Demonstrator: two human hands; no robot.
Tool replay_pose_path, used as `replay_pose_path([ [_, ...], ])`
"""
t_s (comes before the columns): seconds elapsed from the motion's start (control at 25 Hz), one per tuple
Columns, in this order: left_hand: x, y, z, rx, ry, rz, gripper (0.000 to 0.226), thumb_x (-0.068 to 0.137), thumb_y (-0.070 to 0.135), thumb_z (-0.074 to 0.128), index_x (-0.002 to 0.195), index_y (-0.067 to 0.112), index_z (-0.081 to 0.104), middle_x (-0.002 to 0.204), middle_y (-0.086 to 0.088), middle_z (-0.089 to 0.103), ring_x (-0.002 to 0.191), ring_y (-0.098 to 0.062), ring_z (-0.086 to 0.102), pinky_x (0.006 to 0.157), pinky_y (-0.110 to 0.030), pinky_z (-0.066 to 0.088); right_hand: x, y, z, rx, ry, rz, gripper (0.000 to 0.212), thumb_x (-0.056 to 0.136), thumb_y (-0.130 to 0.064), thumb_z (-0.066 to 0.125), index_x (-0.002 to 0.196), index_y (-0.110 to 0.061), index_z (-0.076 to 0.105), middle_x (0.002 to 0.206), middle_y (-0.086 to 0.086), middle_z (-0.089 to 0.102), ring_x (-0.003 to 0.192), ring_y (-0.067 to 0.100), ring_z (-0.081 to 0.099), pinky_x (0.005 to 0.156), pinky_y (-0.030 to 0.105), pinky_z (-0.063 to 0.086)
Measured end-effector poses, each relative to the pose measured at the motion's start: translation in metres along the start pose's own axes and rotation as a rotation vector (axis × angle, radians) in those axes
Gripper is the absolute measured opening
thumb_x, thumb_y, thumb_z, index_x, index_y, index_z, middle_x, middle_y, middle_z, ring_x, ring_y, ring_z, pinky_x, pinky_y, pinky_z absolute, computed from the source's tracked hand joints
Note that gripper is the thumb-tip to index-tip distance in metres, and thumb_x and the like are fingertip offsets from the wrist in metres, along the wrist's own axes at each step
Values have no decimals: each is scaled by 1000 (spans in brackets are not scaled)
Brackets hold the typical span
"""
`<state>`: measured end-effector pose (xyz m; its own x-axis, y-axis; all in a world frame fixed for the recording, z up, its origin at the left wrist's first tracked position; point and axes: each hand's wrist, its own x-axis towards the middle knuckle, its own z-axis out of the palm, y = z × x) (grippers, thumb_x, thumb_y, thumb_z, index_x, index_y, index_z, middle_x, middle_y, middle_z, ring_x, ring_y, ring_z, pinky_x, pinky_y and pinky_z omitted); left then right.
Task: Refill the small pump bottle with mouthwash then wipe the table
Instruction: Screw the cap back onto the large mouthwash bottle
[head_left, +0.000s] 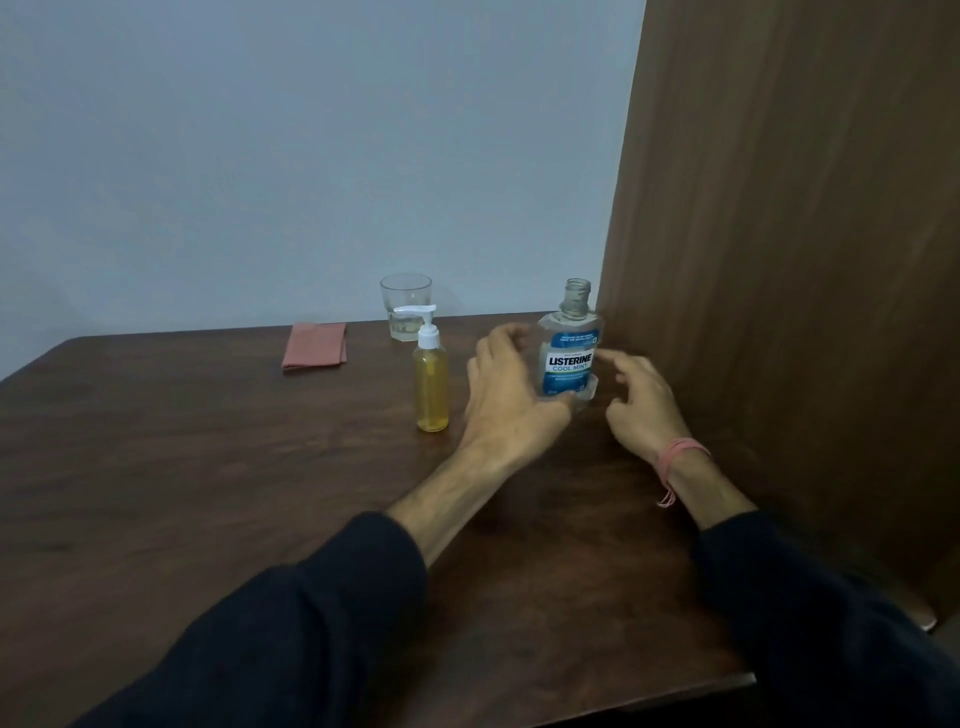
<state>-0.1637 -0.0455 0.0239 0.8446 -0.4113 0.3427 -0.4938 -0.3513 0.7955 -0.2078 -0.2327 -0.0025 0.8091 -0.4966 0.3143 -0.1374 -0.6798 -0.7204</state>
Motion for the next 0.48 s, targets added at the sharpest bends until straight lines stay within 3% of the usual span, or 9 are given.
replay_pose_path([
  [0.12, 28, 8, 13, -109, -79, -81, 116, 84, 22, 103, 173, 18, 30, 171, -3, 47, 158, -21, 46, 129, -39, 44, 7, 6, 5, -141, -102, -39, 77, 96, 11, 55, 162, -27, 48, 169, -3, 41, 156, 25, 36, 130, 51, 29],
  [0.24, 37, -2, 21, -221, -170, -113, 85, 96, 14, 93, 167, 18, 46, 157, -3, 67, 145, -20, 65, 128, -48, 52, 9, 10, 8, -222, -122, -101, 56, 104, -6, 62, 154, -29, 58, 158, -3, 55, 147, 26, 45, 124, 47, 37],
  [0.36, 31, -22, 21, -235, -156, -88, 54, 103, 21, 86, 152, 18, 62, 144, 0, 76, 135, -15, 72, 121, -48, 58, 6, 8, 6, -134, 29, -70, 36, 97, -17, 79, 128, -33, 71, 125, -4, 70, 119, 20, 65, 100, 42, 57],
  [0.48, 18, -37, 15, -238, -117, -44, 49, 103, 25, 86, 148, 21, 66, 140, 6, 79, 128, -7, 74, 116, -38, 61, 4, -3, -2, 226, 237, 10, 26, 88, -24, 90, 105, -23, 70, 101, -3, 74, 91, 14, 71, 75, 30, 59],
])
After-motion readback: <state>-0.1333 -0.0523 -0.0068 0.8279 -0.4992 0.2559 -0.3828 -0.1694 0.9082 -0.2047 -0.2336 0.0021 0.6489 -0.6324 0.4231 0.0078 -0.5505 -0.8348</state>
